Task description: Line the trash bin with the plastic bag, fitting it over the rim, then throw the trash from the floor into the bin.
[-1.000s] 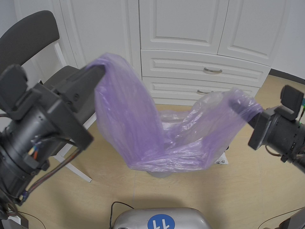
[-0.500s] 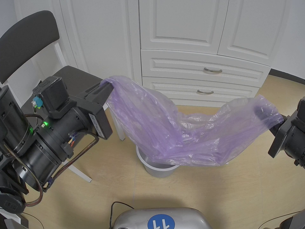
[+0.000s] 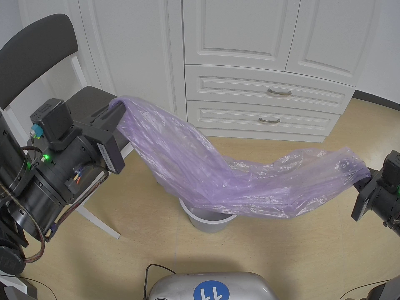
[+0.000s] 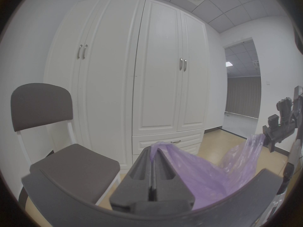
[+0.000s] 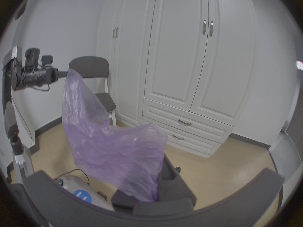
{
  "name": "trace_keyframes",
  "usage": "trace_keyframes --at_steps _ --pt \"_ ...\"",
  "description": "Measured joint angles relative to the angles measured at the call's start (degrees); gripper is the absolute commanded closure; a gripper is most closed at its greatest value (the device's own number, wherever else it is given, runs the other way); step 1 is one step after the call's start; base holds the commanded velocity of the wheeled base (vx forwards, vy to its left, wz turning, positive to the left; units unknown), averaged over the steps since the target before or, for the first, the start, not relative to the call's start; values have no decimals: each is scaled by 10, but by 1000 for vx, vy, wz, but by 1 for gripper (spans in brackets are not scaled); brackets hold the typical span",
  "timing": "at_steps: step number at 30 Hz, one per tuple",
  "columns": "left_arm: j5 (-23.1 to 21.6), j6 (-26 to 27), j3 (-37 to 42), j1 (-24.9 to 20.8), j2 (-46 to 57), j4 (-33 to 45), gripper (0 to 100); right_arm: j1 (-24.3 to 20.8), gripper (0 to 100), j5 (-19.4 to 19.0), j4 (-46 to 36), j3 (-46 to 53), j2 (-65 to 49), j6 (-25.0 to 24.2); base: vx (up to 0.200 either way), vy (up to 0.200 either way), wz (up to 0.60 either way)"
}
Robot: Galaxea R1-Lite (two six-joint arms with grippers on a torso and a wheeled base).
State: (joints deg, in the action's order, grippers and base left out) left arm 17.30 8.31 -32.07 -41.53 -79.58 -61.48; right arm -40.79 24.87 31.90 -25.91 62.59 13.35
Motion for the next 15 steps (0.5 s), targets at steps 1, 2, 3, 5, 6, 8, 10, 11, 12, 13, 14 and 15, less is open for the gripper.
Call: trace_keyframes --at_steps 1,2,3,5,6,8,10,11,12,13,14,15 --pt "0 1 0 7 1 0 100 3 100 0 0 4 -1 7 0 0 0" --pt "0 2 0 13 2 0 100 5 100 0 0 8 -2 14 0 0 0" --pt "-1 3 0 20 3 0 100 8 100 0 0 12 -4 22 0 0 0" --pt "-1 4 0 30 5 -1 100 11 100 0 0 20 -9 36 0 0 0" --pt "-1 4 0 35 5 -1 100 12 100 0 0 23 -13 42 0 0 0" --pt "-2 4 0 43 6 -1 100 13 100 1 0 29 -20 54 0 0 0" --pt "-2 4 0 49 7 -1 100 13 100 3 0 34 -27 61 0 0 0" --pt "-2 4 0 52 7 -1 100 14 100 3 0 36 -30 64 0 0 0" --pt "-2 4 0 55 7 -1 100 15 100 3 0 38 -34 69 0 0 0" --pt "-2 5 0 58 8 -1 100 17 100 3 0 40 -37 74 0 0 0" --pt "-2 5 0 61 8 -1 100 18 100 3 0 42 -40 78 0 0 0" --pt "-2 4 1 63 9 -1 100 21 100 3 0 43 -42 82 0 0 0"
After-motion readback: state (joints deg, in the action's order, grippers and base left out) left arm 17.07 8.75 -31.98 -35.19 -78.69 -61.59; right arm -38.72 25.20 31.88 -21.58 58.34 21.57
